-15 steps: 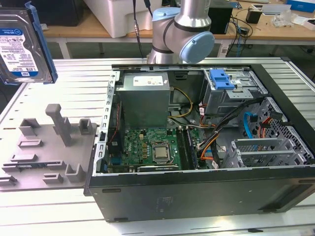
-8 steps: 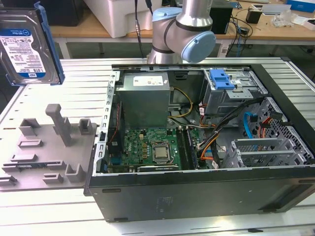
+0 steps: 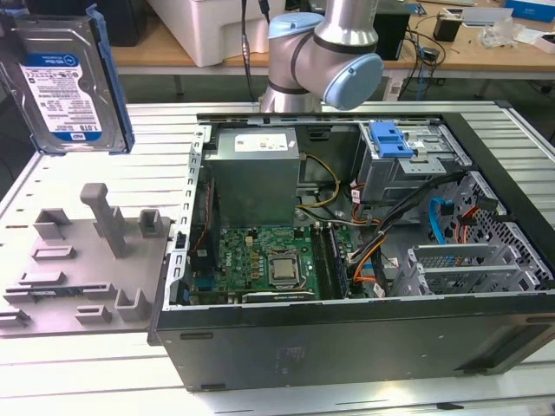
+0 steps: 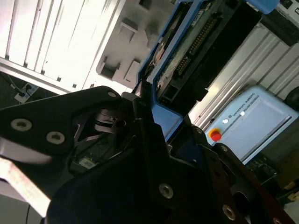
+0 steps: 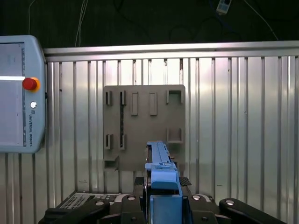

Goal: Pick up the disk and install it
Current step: 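Pick up the disk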

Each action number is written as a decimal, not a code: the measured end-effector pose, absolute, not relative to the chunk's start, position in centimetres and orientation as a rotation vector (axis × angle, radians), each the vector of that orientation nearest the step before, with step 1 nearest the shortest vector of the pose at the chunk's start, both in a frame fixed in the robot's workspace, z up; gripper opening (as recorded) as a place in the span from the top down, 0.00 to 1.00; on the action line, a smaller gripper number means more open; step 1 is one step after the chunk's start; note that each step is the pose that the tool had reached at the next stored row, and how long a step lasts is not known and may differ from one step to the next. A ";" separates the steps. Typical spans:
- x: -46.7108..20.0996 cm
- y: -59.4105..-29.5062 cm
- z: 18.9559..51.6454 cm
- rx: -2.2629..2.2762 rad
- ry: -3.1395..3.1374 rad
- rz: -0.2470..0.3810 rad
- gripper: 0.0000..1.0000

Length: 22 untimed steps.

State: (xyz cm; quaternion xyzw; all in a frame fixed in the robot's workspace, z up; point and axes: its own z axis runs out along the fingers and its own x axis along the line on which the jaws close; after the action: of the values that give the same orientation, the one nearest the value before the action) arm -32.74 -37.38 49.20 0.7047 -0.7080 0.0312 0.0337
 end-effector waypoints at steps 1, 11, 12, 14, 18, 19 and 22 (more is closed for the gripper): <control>-32.5 -37.6 49.2 2.167 -2.178 0.096 0.64; -30.2 -39.6 49.2 2.168 -2.178 0.093 0.64; -29.6 -39.9 49.2 2.169 -2.178 0.092 0.64; -28.5 -40.4 49.2 2.169 -2.178 0.090 0.64; -27.3 -40.9 49.2 2.169 -2.178 0.088 0.64; -26.8 -41.0 49.2 2.170 -2.178 0.088 0.64; -25.6 -41.5 49.2 2.170 -2.177 0.087 0.64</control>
State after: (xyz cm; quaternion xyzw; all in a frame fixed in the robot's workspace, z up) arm -25.59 -41.50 49.22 0.7052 -0.7077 0.0282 0.0332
